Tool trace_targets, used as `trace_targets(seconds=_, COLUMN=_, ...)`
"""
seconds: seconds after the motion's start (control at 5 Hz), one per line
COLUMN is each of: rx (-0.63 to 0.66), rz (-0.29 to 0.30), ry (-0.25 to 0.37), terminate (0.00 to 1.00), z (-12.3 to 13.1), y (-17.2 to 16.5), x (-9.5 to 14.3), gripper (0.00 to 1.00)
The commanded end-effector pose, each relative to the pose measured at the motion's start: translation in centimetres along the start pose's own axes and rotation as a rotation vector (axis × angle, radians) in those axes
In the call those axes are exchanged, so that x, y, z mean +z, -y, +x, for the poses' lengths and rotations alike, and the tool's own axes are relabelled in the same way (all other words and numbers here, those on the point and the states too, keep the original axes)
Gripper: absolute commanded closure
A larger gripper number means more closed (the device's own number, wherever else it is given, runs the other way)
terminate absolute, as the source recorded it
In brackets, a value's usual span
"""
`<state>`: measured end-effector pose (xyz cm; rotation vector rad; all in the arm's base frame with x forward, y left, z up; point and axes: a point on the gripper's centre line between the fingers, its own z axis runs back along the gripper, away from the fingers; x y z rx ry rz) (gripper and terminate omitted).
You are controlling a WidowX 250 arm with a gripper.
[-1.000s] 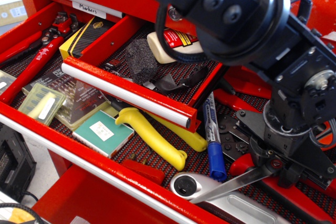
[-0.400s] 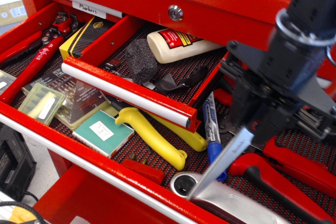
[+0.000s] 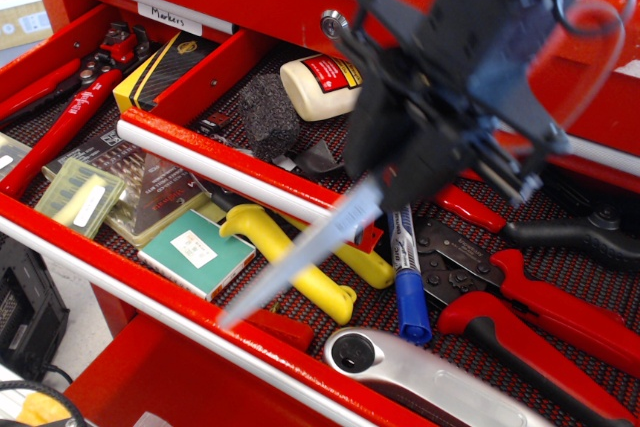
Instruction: Pick up scissors and put into drawer
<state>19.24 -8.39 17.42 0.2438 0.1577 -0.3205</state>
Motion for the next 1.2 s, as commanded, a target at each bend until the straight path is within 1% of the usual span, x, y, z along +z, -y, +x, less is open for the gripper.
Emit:
trace_targets(seconds=0.0, rx=-0.057, rz=0.111, ry=0.042, terminate=0.00, z=-0.5, y=-3.8, x=2.7, gripper=1.00)
trace_targets(seconds=0.2, rx=-0.182, rz=0.224, ry=0.062, terminate=0.00, z=-0.2, y=-6.3, x=2.3, gripper=1.00)
trace_targets(seconds=0.4, rx=-0.294, rz=0.320, ry=0.089, terminate=0.00, z=0.3, y=-8.0, x=1.6, gripper=1.00)
trace_targets(seconds=0.6, rx=-0.401, rz=0.458, ry=0.155, terminate=0.00, z=0.5, y=-9.9, x=0.3, gripper=1.00)
trace_targets(seconds=0.8, rx=-0.464, rz=0.544, ry=0.235, terminate=0.00, z=0.8, y=-11.3, x=-1.6, gripper=1.00)
trace_targets(seconds=1.0, rx=-0.512, rz=0.533, ry=0.303, terminate=1.00, z=1.8, y=-12.6, x=-3.4, gripper=1.00)
